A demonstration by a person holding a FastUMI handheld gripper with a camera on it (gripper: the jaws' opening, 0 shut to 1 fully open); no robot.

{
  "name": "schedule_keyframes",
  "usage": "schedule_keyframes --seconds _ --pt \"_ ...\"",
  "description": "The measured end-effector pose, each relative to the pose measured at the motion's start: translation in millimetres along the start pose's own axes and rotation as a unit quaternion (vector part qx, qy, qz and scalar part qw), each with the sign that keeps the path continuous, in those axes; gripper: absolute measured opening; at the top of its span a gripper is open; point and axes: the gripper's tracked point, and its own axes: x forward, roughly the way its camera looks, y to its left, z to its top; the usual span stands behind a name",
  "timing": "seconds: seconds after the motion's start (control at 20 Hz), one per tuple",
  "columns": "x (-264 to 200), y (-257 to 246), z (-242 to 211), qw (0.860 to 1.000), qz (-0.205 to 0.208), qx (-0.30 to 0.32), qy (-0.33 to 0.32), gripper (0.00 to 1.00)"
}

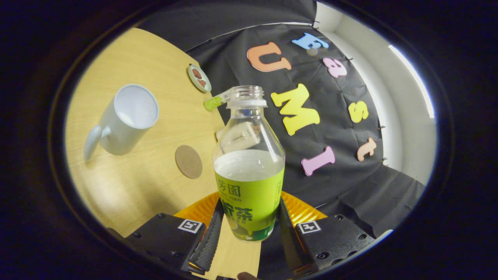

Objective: Take the bottle from table, then pour the juice into the cup, finally place the bottle on the coaster

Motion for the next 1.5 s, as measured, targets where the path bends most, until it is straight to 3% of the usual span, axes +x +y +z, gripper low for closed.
schedule_keyframes --seconds 0.9,1.5 --pt "5.7 2.5 38.5 0.986 -0.056 -0.155 -0.025 0.75" --pt "7.9 1.3 45.7 0.976 -0.069 -0.203 -0.025 0.75"
